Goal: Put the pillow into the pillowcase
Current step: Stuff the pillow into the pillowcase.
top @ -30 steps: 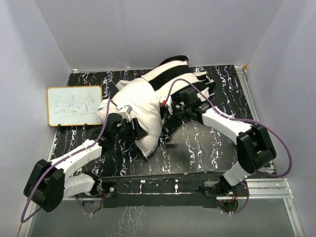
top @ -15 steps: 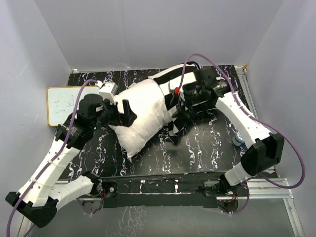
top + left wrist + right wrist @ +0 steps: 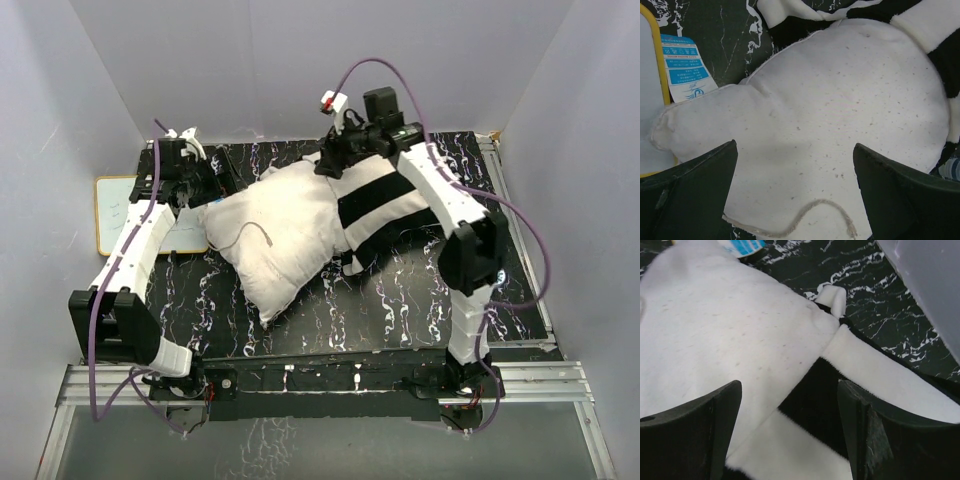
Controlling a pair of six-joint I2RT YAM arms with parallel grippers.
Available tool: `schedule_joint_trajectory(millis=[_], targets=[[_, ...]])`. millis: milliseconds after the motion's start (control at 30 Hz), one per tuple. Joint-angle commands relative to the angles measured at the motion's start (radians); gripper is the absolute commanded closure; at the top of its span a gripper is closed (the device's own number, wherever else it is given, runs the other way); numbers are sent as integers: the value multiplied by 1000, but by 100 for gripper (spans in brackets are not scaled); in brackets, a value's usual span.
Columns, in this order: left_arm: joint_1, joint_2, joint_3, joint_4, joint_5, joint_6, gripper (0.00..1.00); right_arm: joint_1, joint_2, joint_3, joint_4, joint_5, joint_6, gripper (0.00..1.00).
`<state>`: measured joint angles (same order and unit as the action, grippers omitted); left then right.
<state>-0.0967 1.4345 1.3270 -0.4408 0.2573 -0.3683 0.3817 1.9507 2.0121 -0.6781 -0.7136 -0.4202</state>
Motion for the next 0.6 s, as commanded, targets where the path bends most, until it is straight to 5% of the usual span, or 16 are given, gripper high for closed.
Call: schedule_joint_trajectory(millis=[0,100,233,300,400,467,567], targets=[[21,1,-2,55,141,-27,3,40,141,97,42,185,146,23],[21,69,-24,52,219,-11,3,38,170,63,64,301,127,33],[18,143,-59,76,309,-6,3,38,131,-29,95,334,91,75],[-2,170,-66,94,330,-10,3,37,94,-79,104,270,80,87],[-59,228,-48,97,361,4,8,35,22,-159,88,3,35,92],[-95,261,-31,107,413,15,21,35,-38,-231,79,-174,-19,92],[-124,278,-33,157,504,6,57,35,-136,-389,67,-262,-138,92]])
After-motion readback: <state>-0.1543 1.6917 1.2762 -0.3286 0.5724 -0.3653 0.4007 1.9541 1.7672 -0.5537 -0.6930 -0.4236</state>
